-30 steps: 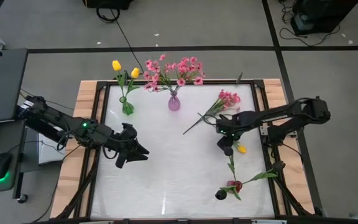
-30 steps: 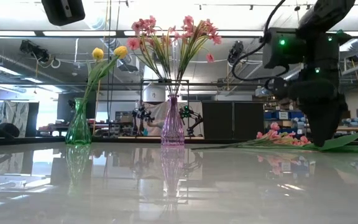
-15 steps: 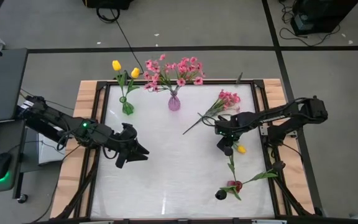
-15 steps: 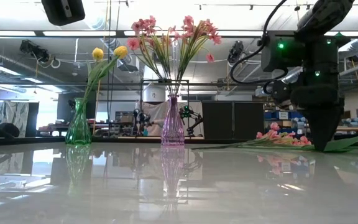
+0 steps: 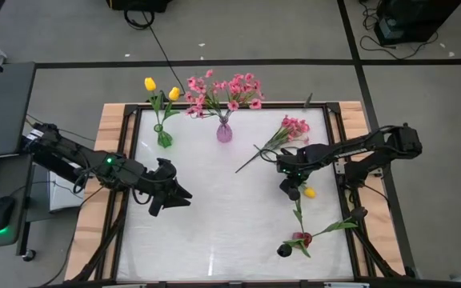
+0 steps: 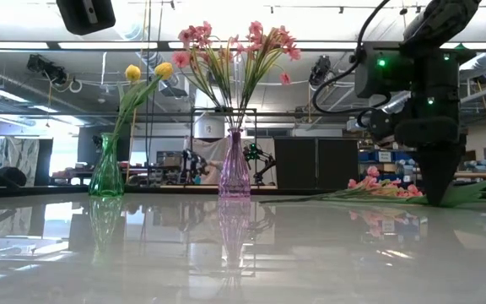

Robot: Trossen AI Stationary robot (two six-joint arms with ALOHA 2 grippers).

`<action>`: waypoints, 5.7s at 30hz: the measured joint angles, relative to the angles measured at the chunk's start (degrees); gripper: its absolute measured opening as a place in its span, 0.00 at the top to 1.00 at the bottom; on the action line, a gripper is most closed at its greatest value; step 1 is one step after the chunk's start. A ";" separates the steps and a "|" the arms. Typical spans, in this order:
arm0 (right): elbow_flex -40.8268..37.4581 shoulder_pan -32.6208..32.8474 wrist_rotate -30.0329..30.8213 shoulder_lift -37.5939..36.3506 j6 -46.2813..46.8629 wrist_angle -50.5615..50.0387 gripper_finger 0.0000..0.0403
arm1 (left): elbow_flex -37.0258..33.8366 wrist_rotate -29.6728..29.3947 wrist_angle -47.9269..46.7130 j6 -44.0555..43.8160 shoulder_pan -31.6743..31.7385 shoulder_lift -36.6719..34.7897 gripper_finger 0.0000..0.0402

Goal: Sort flowers into vase by color
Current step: Put the yellow flower into the green vase

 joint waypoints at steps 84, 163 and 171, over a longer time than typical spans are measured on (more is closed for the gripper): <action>23.87 -2.39 -32.69 -10.38 1.95 -14.75 0.96 | 0.00 -5.89 0.87 2.59 0.50 -0.02 0.54; 23.87 -12.65 -39.13 -11.55 2.51 -13.83 0.96 | -0.02 -16.20 7.86 54.92 0.49 -0.02 0.54; 23.87 -19.22 -51.45 -18.19 8.97 -15.07 0.96 | -0.02 -16.20 7.85 54.91 0.50 -0.02 0.54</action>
